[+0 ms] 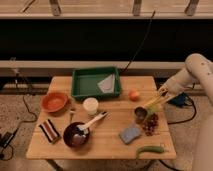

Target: Place banana in plastic cup

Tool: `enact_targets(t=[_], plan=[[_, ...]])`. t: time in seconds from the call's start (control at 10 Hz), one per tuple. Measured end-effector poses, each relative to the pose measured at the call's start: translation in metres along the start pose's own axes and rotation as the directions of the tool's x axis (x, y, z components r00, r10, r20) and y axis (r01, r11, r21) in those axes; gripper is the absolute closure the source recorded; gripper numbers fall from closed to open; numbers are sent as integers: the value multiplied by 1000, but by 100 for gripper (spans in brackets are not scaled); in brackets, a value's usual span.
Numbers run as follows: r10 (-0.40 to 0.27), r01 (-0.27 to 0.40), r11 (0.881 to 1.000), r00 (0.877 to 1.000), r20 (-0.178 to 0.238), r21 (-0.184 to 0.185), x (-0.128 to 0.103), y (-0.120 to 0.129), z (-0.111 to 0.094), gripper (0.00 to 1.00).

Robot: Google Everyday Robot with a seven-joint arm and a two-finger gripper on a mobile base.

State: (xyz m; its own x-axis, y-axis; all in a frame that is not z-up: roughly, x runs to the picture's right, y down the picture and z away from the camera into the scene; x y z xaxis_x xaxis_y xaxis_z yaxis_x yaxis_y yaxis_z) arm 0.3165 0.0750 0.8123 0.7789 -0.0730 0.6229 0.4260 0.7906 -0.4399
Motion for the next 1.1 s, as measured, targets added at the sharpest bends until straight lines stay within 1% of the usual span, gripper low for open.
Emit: enact_targets(t=[0.1, 0.2, 0.3, 0.4, 0.5, 0.6, 0.7, 0.9, 1.0, 1.1], plan=[[1, -1, 1000, 1000, -3, -10, -1, -1, 8, 100], [5, -6, 1000, 1000, -4, -19, -1, -1, 14, 95], [12, -12, 1000, 1000, -6, -24, -1, 0, 18, 88], [24, -24, 999, 1000, -9, -26, 1, -1, 19, 76], [34, -35, 999, 999, -13, -21, 4, -3, 18, 65], [42, -42, 999, 999, -16, -15, 7, -6, 16, 57], [55, -55, 998, 998, -20, -7, 12, -8, 13, 45], [77, -77, 997, 996, -34, 4, 24, -11, 8, 26], [85, -85, 996, 996, -40, 7, 28, -12, 7, 21], [97, -97, 995, 994, -49, 8, 35, -12, 6, 20]])
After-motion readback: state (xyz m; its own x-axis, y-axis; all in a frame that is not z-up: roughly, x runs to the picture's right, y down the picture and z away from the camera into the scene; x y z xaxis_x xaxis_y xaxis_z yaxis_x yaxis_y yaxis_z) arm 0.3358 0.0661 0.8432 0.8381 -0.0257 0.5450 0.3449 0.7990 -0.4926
